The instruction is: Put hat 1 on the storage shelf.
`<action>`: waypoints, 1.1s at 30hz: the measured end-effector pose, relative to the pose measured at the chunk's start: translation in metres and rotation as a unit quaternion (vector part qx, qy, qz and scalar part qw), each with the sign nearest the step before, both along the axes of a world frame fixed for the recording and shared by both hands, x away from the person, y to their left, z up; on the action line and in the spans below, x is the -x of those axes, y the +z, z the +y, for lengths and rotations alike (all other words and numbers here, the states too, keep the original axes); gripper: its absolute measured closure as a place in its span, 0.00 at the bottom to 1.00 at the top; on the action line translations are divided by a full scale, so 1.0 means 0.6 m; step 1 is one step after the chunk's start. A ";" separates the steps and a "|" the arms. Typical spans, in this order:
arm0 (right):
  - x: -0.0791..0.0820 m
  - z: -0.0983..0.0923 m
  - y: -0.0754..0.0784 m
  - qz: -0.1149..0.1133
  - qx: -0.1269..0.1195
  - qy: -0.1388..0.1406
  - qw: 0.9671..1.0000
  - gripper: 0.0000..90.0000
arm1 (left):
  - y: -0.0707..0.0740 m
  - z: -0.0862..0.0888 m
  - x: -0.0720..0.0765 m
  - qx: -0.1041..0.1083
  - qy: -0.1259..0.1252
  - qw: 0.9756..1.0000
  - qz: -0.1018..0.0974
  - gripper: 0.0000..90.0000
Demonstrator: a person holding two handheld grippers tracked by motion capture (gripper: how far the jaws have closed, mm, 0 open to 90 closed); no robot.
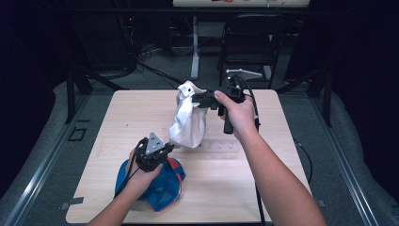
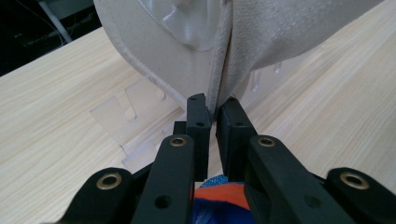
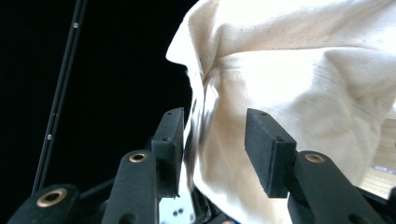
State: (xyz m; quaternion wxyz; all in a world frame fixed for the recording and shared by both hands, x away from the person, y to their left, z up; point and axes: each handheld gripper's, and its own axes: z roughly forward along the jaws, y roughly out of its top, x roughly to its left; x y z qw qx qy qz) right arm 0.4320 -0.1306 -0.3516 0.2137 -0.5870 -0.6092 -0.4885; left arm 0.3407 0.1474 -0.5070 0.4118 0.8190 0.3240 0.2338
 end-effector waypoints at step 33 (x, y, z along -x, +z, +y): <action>0.205 -0.140 -0.217 -0.114 0.134 -0.066 0.982 0.60 | -0.027 0.005 -0.007 -0.023 0.024 0.999 0.036 0.92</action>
